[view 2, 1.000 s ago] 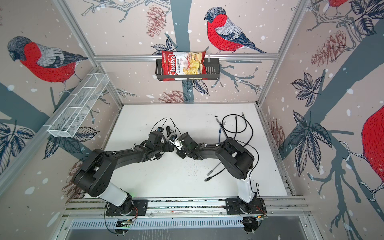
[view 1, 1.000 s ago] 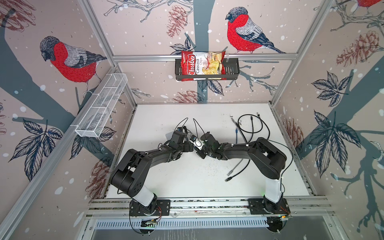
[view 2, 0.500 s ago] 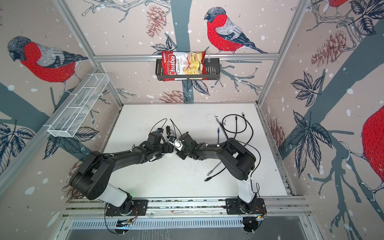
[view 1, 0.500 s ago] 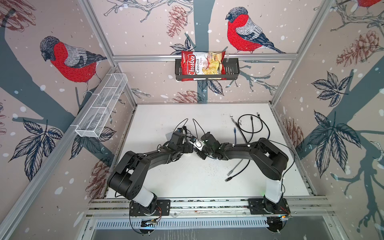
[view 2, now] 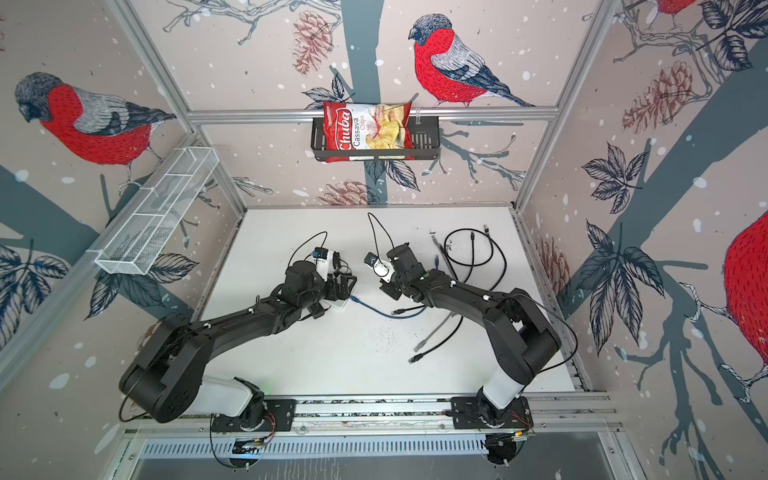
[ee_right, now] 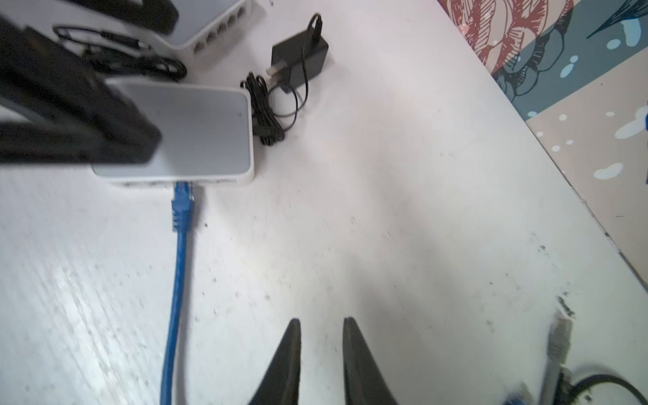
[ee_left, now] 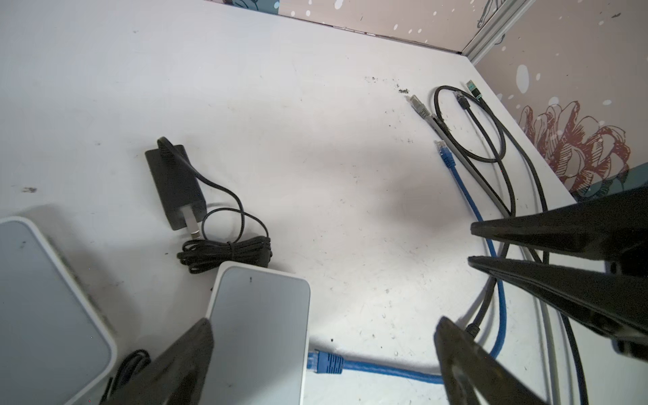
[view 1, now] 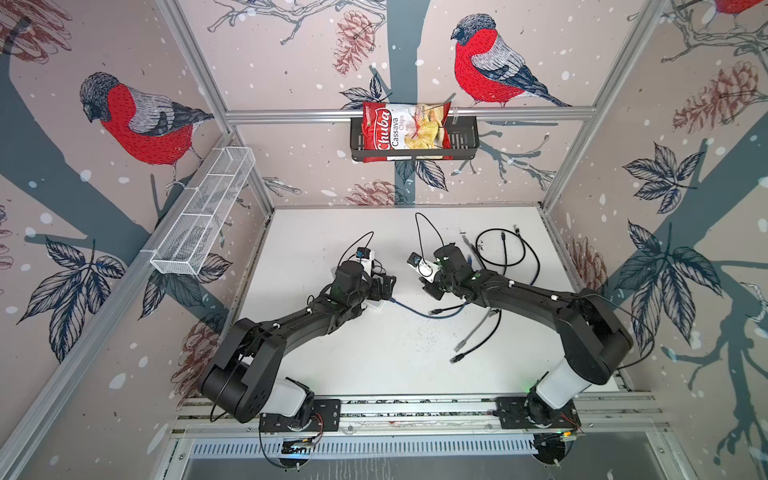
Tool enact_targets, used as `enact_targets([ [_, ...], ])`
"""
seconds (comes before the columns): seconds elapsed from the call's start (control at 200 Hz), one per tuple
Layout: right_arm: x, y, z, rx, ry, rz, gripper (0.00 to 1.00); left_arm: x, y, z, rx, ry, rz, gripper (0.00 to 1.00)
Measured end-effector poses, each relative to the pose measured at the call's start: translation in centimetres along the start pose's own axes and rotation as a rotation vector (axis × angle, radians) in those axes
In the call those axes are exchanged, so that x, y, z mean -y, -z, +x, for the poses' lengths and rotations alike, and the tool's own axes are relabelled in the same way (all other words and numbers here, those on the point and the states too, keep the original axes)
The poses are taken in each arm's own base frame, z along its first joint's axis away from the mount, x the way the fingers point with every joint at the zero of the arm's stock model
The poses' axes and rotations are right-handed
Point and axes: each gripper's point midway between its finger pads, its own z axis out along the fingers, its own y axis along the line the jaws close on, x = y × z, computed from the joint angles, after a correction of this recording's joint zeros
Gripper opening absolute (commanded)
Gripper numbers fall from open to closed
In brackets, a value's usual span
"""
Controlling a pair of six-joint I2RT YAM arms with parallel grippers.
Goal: Insert the plug into the switch port
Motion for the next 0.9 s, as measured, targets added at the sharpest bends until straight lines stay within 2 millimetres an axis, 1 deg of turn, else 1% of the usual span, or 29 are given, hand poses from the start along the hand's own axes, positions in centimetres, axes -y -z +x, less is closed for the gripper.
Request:
enact_targets([
  [0.06,0.3,0.4,1.8,-0.047,0.03,0.008,0.23,-0.1,0.3,0.1,0.005,0.0,-0.003,0.97],
  [0.13,0.0,0.9,4.0,-0.1,0.063,0.007,0.23,-0.2,0.7,0.4,0.014,0.002,-0.007,0.97],
  [0.235,-1.8,1.4,7.2,-0.16,0.133,-0.036,0.23,-0.5,1.4,0.8,0.024,0.005,-0.015,0.97],
  [0.31,-2.6,1.6,8.8,-0.191,0.161,-0.055,0.23,-0.3,1.9,0.5,0.04,0.002,-0.011,0.97],
  [0.38,-3.2,1.6,9.9,-0.212,0.182,-0.069,0.23,-0.2,2.3,0.2,0.058,-0.003,-0.006,0.97],
  [0.55,-3.7,1.5,11.0,-0.223,0.226,-0.082,0.23,0.1,3.2,-0.5,0.102,-0.031,0.002,0.97],
  [0.675,-4.0,1.4,11.2,-0.223,0.233,-0.092,0.24,0.2,3.5,-0.7,0.125,-0.036,0.011,0.97],
  [0.901,-4.5,0.4,11.5,-0.226,0.261,-0.124,0.22,0.0,3.7,-0.8,0.147,-0.037,0.002,0.98],
])
